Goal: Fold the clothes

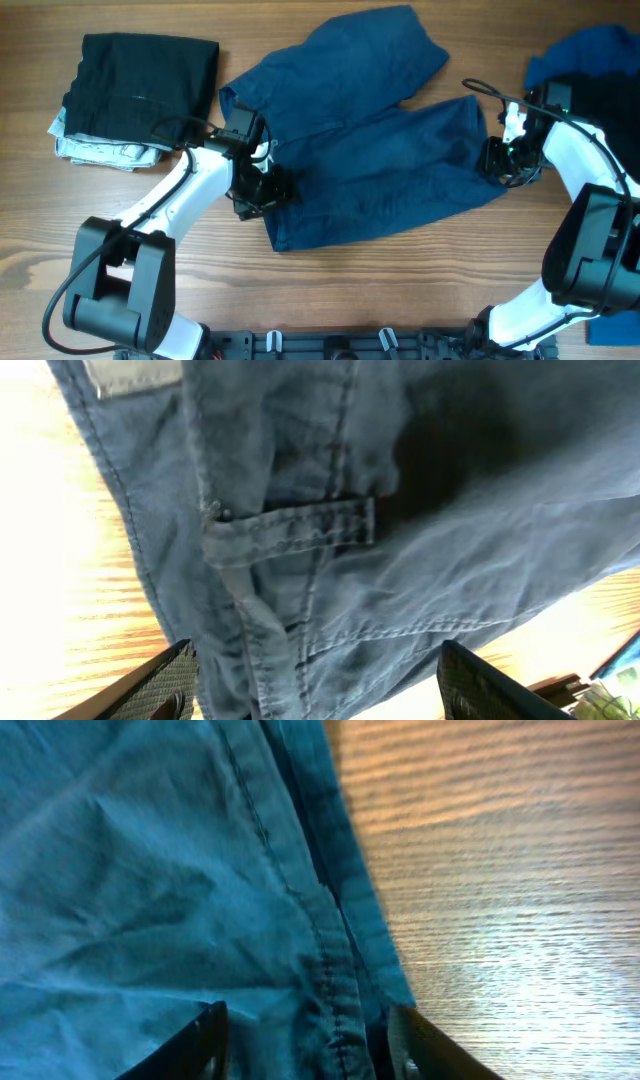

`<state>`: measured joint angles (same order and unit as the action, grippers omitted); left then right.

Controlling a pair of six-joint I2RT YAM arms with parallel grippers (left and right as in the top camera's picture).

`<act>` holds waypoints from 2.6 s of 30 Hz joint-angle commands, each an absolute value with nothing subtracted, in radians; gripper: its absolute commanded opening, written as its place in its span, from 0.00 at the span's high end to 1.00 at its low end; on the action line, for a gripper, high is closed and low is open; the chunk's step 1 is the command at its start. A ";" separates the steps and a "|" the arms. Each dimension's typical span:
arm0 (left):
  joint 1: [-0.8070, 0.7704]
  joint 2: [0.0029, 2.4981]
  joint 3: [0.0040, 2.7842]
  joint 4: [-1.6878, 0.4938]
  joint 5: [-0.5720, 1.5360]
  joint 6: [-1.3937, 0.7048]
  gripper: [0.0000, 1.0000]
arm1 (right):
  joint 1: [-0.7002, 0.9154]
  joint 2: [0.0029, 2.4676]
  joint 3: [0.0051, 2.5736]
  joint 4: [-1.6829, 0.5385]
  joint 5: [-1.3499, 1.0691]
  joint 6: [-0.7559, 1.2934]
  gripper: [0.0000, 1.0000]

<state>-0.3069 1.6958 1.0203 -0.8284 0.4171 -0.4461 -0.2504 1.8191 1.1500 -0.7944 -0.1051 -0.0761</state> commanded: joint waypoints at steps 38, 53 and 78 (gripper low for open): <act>-0.374 1.681 0.982 -0.841 0.400 -0.427 0.86 | -0.274 1.783 1.266 -0.998 0.044 0.052 0.62; -0.374 1.681 0.982 -0.833 0.400 -0.427 0.75 | -0.274 1.817 1.224 -0.757 -0.148 -0.190 0.44; -0.374 1.681 0.982 -0.845 0.400 -0.427 0.75 | -0.274 1.940 1.170 -0.617 -0.271 -0.237 0.91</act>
<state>-0.3779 1.6958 0.9897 -0.8421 0.4091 -0.4313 -0.2722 1.9209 1.1801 -0.6197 -0.2363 -0.2070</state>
